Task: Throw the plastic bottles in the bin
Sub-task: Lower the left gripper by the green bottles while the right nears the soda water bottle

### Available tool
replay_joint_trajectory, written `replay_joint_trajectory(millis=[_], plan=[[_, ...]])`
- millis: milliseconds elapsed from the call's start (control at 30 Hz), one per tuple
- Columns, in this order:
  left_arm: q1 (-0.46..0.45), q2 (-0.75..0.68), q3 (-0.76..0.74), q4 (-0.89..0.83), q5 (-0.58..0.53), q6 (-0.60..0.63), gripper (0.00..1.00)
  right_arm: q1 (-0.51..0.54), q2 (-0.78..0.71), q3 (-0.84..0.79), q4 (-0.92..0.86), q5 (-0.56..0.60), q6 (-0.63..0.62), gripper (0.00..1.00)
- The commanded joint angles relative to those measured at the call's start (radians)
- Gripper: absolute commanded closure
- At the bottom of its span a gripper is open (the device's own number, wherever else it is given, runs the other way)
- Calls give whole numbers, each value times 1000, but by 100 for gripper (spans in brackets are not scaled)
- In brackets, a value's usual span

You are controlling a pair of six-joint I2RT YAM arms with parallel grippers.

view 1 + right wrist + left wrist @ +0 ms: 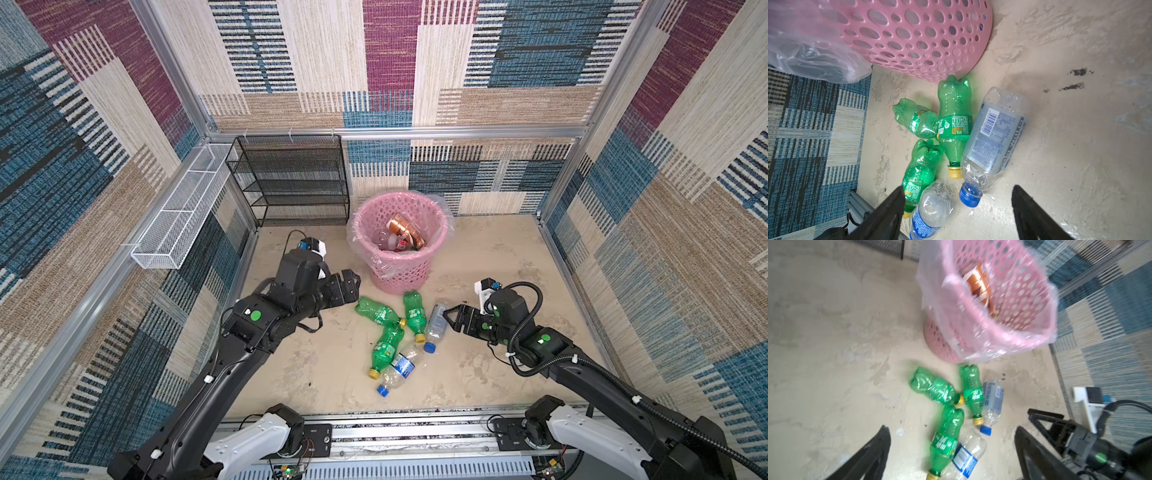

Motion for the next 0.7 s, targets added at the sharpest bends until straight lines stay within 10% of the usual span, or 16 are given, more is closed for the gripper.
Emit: replay_joint_trajectory(millis=[0,667], plan=[[13,-55,-124,46,57,-96,8,2,17,-7,33,-19,10,18],[25,-76,-370,169,169,-152,9,2,80,-27,36,-34,32,15]])
